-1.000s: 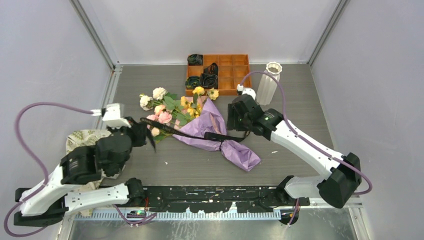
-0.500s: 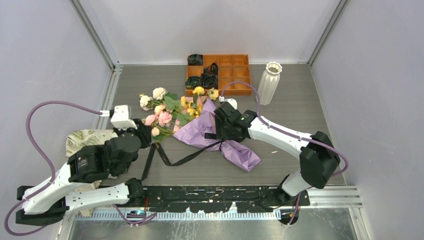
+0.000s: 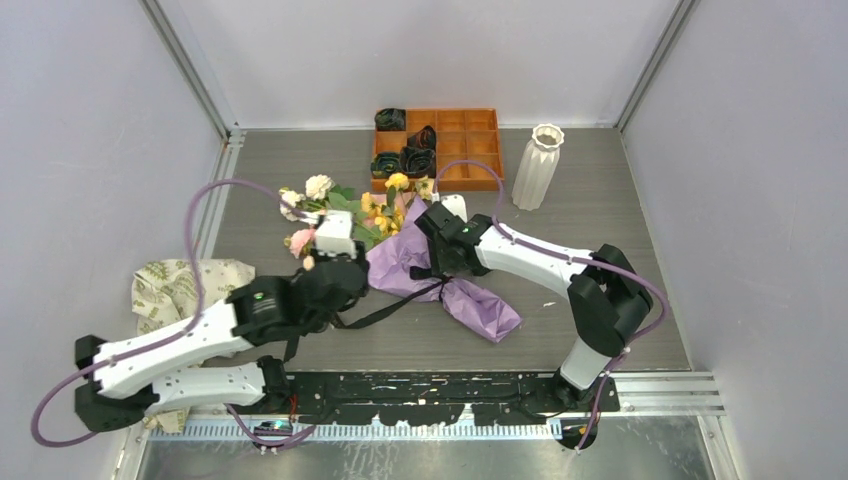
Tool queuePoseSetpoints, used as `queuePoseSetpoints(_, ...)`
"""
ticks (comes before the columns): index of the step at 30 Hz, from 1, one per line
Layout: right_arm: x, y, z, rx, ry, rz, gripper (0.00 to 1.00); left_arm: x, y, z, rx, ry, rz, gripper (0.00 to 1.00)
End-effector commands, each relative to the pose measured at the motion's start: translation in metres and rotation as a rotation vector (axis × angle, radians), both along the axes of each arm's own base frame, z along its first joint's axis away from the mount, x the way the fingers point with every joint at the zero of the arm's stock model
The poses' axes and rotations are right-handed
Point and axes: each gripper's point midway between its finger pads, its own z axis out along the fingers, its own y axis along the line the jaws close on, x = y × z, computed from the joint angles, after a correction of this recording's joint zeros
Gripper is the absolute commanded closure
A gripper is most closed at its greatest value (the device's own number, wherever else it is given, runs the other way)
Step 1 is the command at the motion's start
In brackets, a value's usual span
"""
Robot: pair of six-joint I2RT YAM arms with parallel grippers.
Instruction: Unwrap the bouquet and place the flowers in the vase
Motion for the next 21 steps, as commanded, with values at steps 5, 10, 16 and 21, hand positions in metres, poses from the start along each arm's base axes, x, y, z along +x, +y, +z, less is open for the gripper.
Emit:
queuePoseSetpoints(5, 0.036, -0.049, 0.036, -0.144, -0.146, -0.158, 0.38, 0.005, -0.084, -0.023, -0.080, 0.066, -0.166, 0.60)
queuePoseSetpoints(10, 0.048, -0.087, 0.029, -0.159, -0.098, -0.273, 0.38, 0.003, -0.110, -0.040, -0.099, 0.104, -0.233, 0.60)
queuePoseSetpoints(16, 0.046, -0.101, 0.054, -0.077, -0.146, -0.297, 0.39, -0.001, -0.141, -0.070, -0.072, 0.167, -0.315, 0.60)
queuePoseSetpoints(21, 0.029, -0.094, 0.078, 0.060, -0.170, -0.280, 0.39, -0.002, -0.165, -0.117, -0.048, 0.235, -0.347, 0.64)
